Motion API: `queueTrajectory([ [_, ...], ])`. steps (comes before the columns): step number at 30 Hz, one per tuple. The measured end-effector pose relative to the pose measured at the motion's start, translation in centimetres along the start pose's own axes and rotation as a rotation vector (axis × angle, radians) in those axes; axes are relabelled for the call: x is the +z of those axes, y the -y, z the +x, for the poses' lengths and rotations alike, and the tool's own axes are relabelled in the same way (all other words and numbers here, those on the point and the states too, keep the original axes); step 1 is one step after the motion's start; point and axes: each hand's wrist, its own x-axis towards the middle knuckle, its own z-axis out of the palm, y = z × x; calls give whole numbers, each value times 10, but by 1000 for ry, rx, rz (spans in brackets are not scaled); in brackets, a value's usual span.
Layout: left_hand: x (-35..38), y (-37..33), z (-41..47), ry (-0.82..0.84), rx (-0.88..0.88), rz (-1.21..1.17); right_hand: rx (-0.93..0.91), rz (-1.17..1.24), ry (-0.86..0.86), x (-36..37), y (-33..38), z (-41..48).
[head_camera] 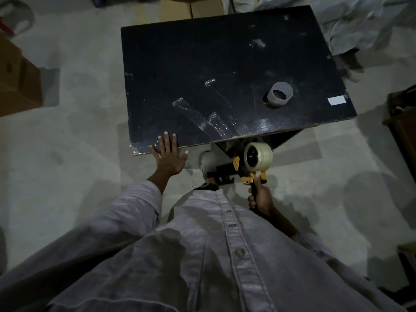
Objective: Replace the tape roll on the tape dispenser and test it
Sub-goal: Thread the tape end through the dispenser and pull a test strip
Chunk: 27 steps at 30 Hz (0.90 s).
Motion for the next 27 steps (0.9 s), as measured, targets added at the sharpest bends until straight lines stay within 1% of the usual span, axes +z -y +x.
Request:
queueTrajectory([
  [2,6,-7,-4,-54,-7,6,-77,-9,-20,3,11,-3],
  [6,19,-22,-21,-167,64,-16,-183,32,-98,-4,11,-8],
  [10,28,-35,-28,-218,101,-36,-253,2,-183,-7,7,4],
  [13,21,-44,-28,-259,125,-47,-367,-189,-236,-4,27,13],
  [16,10,-53,-22,-306,140,-69,-452,-382,-305,4,63,15],
  [19,-2,-60,-11,-356,122,-67,-515,-482,-373,17,99,22],
  [23,-16,-67,7,-379,60,-97,-568,-595,-470,32,144,41],
  [27,-26,-68,27,-402,6,-144,-534,-655,-450,45,181,66],
])
